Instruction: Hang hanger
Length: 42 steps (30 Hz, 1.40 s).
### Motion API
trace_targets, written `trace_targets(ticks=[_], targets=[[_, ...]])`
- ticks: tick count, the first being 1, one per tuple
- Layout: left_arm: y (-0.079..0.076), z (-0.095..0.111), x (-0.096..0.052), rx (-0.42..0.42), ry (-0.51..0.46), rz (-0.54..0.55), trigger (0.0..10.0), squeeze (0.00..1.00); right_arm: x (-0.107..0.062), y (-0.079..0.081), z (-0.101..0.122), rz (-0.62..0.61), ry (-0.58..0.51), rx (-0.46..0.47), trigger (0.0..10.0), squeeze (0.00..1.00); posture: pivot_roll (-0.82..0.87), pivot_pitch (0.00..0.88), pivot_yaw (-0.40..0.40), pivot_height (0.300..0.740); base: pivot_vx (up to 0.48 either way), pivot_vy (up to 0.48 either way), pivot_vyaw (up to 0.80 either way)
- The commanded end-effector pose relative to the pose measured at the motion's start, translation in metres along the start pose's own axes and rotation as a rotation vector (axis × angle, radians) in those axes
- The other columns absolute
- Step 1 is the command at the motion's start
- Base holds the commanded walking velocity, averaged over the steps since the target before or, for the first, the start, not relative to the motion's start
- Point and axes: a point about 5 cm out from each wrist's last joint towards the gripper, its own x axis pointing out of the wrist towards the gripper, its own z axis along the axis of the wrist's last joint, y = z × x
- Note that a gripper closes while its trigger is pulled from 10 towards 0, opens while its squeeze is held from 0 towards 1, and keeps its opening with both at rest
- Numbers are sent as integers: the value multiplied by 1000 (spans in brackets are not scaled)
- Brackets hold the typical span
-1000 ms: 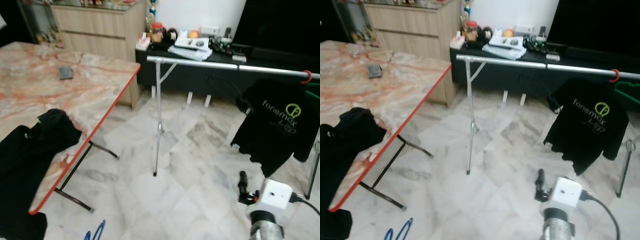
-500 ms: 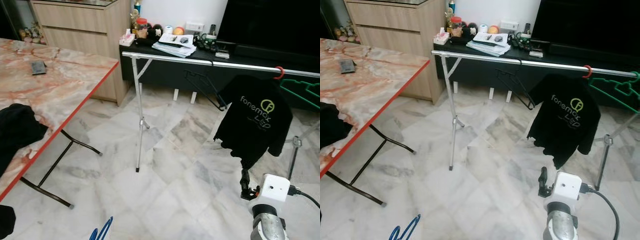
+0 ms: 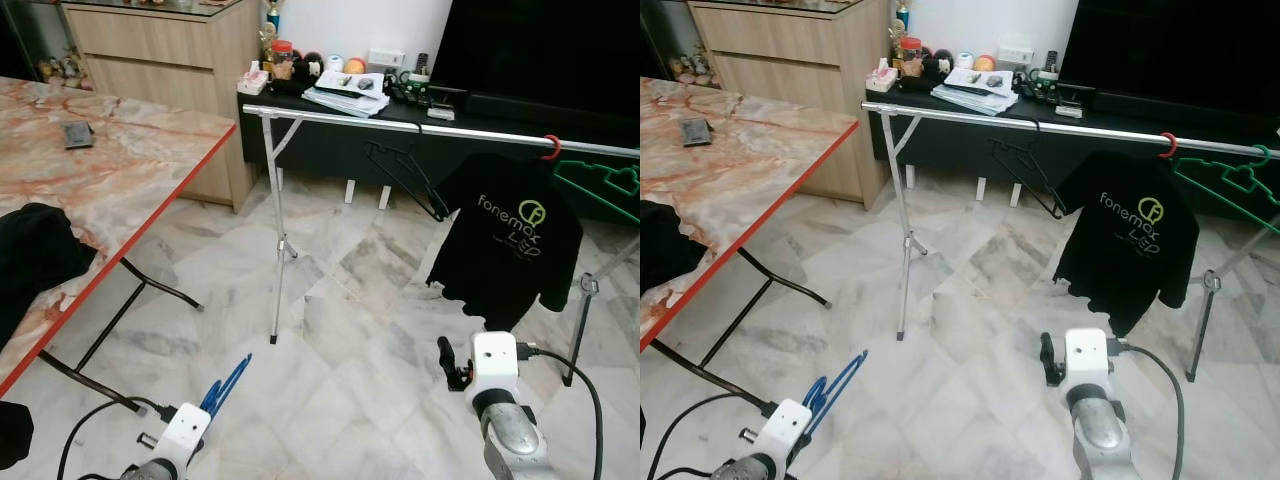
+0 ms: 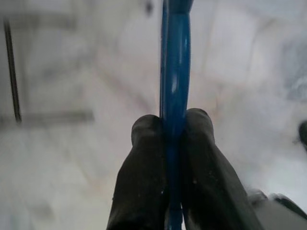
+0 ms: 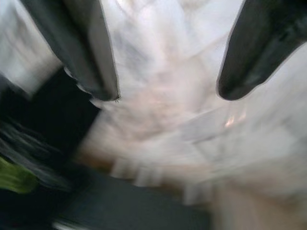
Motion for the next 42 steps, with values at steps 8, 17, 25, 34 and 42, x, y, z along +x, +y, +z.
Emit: trace_targets(ticks=[8, 17, 25, 34, 42], targets=[[5, 54, 6, 259, -200, -246, 10000, 0, 1, 25, -5, 524, 71, -312, 10000, 0, -31, 50, -56, 740, 0, 0, 0], [-1, 71, -1, 534, -192, -563, 10000, 0, -7, 41, -3, 908, 100, -421, 10000, 0, -17, 61, -67, 740, 0, 0, 0], [-6, 93, -7, 661, -215, -720, 10000, 0, 0, 47, 8, 990, 50, -489, 10000, 0, -10, 66, -81, 740, 0, 0, 0], [-4, 112, -12, 728, -219, -769, 10000, 0, 6, 67, 3, 1060, 46, -488, 10000, 0, 2, 69, -85, 740, 0, 0, 0], [-7, 123, -10, 730, -222, -769, 10000, 0, 11, 80, -3, 1051, 59, -471, 10000, 0, 11, 71, -90, 740, 0, 0, 0]])
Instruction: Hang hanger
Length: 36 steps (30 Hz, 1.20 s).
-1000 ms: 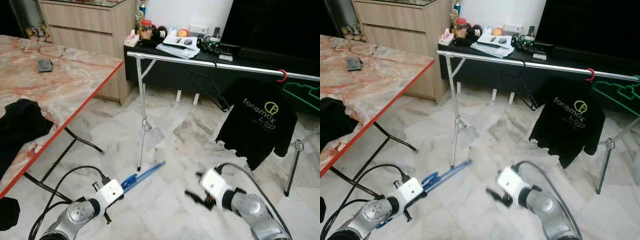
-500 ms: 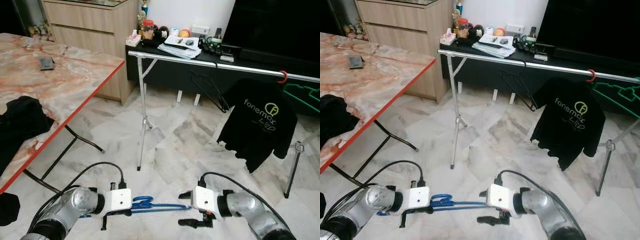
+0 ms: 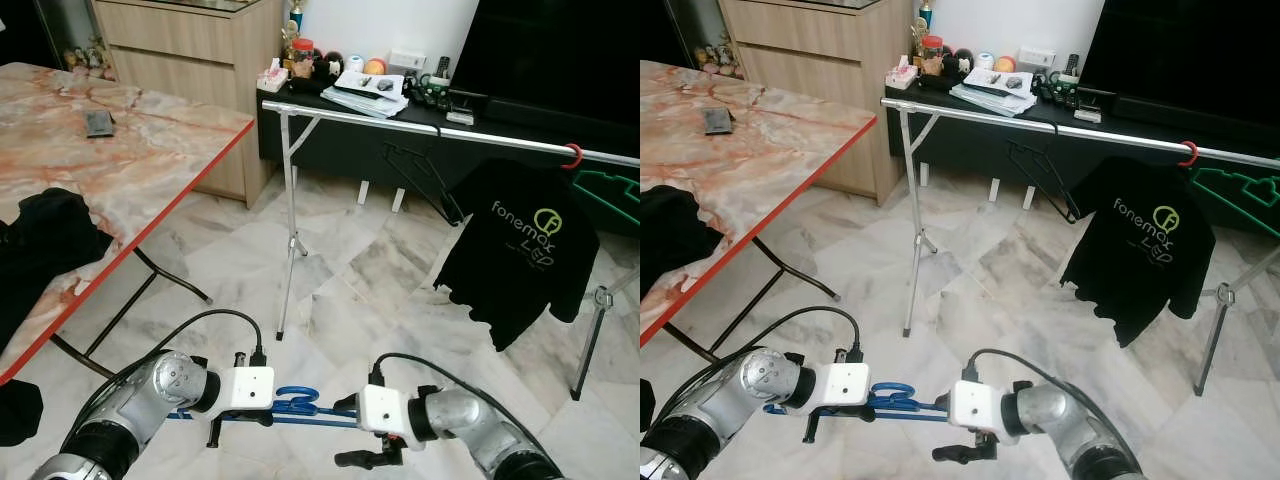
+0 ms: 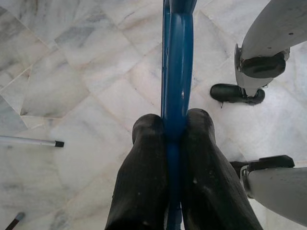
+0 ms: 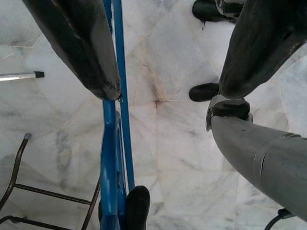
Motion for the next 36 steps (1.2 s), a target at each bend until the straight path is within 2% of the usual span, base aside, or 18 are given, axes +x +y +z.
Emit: trace_targets(ticks=[1, 8, 19, 26, 30, 36], targets=[[6, 11, 1, 35, -15, -1, 10000, 0, 0, -3, 2, -6, -6, -12, 10000, 0, 11, 71, -90, 740, 0, 0, 0], [11, 16, 2, 40, -19, 9, 10000, 0, 0, -4, 1, -32, 0, -36, 10000, 0, 10, 68, -96, 740, 0, 0, 0], [15, 17, 1, 47, -12, 16, 10000, 0, -4, -17, -2, -188, 29, -15, 10000, 0, 18, 73, -98, 740, 0, 0, 0], [17, 20, 0, 51, -14, 20, 10000, 0, 1, -19, 1, -219, 47, -44, 10000, 0, 27, 73, -100, 740, 0, 0, 0], [17, 21, 1, 51, -15, 18, 10000, 0, 1, -24, 4, -290, 57, -77, 10000, 0, 30, 74, -101, 740, 0, 0, 0], [16, 20, 2, 44, -13, 15, 10000, 0, -7, -30, 4, -296, 42, -34, 10000, 0, 26, 74, -101, 740, 0, 0, 0]])
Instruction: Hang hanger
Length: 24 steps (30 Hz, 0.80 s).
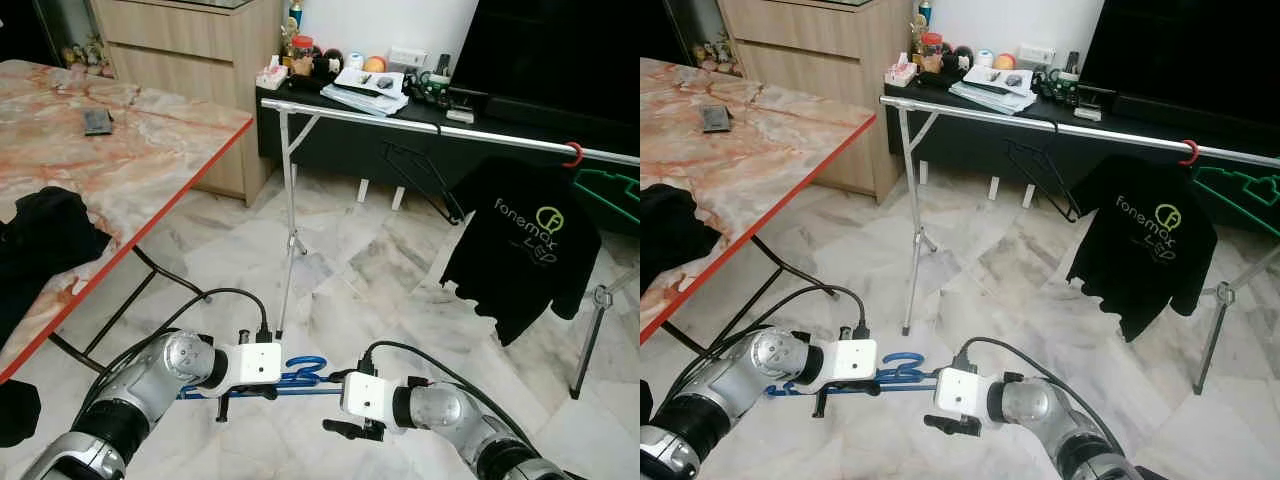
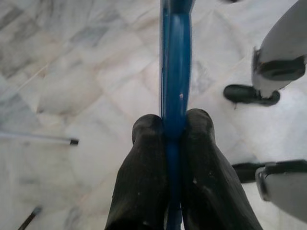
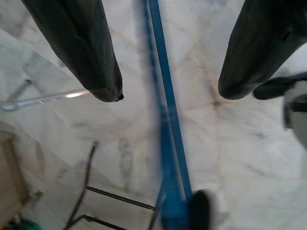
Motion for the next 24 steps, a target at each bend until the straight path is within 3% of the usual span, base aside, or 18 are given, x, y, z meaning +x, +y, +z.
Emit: trace_targets(ticks=[1, 6, 11, 24], targets=[[-1, 1, 0, 10, -7, -11, 10000, 0, -12, -7, -7, 40, -4, 83, 10000, 0, 21, 74, -101, 740, 0, 0, 0], [-3, -5, 0, 7, 28, -7, 10000, 0, -21, -3, -12, 154, -20, 126, 10000, 0, 10, 71, -101, 740, 0, 0, 0], [0, 1, 1, 11, 5, -8, 10000, 0, -20, -3, -12, 127, -28, 126, 10000, 0, 11, 71, -99, 740, 0, 0, 0], [9, 15, 1, 51, -27, 2, 10000, 0, 4, 13, -3, 94, -12, 98, 10000, 0, 46, 75, -104, 740, 0, 0, 0]])
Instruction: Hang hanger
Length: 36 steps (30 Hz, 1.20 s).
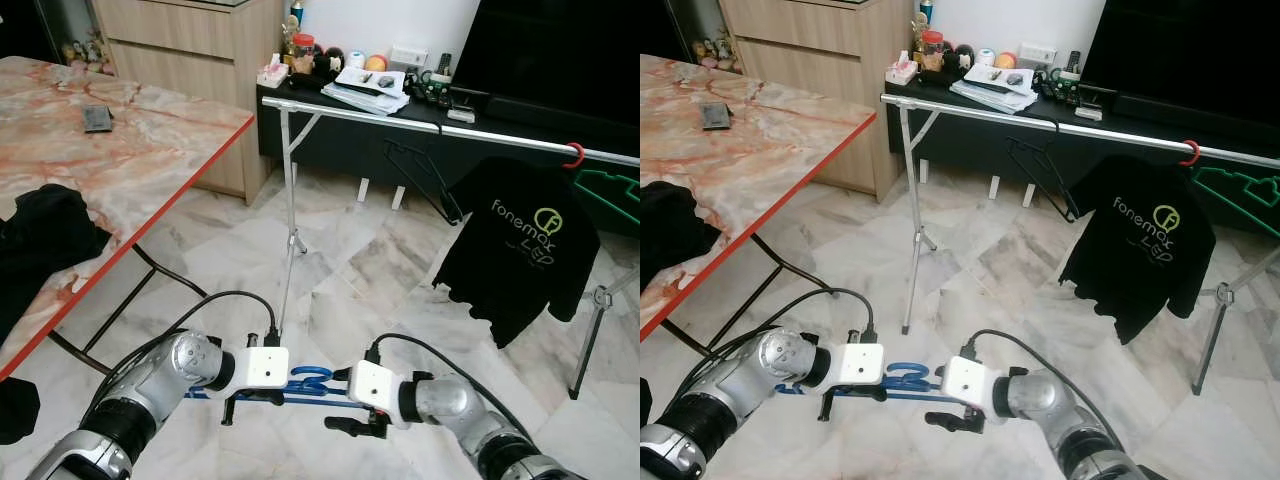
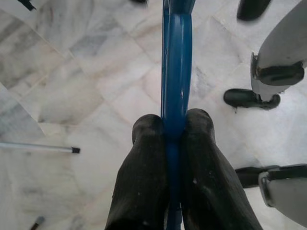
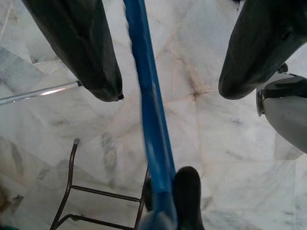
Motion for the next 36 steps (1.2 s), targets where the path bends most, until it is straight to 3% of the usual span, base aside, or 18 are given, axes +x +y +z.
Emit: trace_targets(ticks=[1, 12, 13, 14, 15, 36], targets=[[2, 8, 2, 23, -15, -10, 10000, 0, 1, 5, -6, 19, 40, -2, 10000, 0, 51, 77, -105, 740, 0, 0, 0], [1, 11, 3, 33, -24, -16, 10000, 0, 1, 5, -12, -66, 82, -31, 9765, 0, 50, 77, -107, 740, 0, 0, 0], [1, 11, 3, 34, -24, -17, 10000, 0, 1, 4, -12, -73, 79, -28, 2980, 0, 49, 76, -107, 740, 0, 0, 0], [1, 12, 4, 35, -25, -18, 10000, 0, 1, 3, -12, -88, 72, -15, 588, 0, 48, 76, -107, 740, 0, 0, 0], [0, 12, 4, 35, -26, -19, 10000, 0, 0, 3, -12, -92, 70, -10, 0, 0, 49, 77, -106, 740, 0, 0, 0], [-1, 19, 7, 65, -53, -36, 10000, 0, 3, 5, -11, -108, -9, 186, 0, 0, 63, 79, -105, 740, 0, 0, 0]])
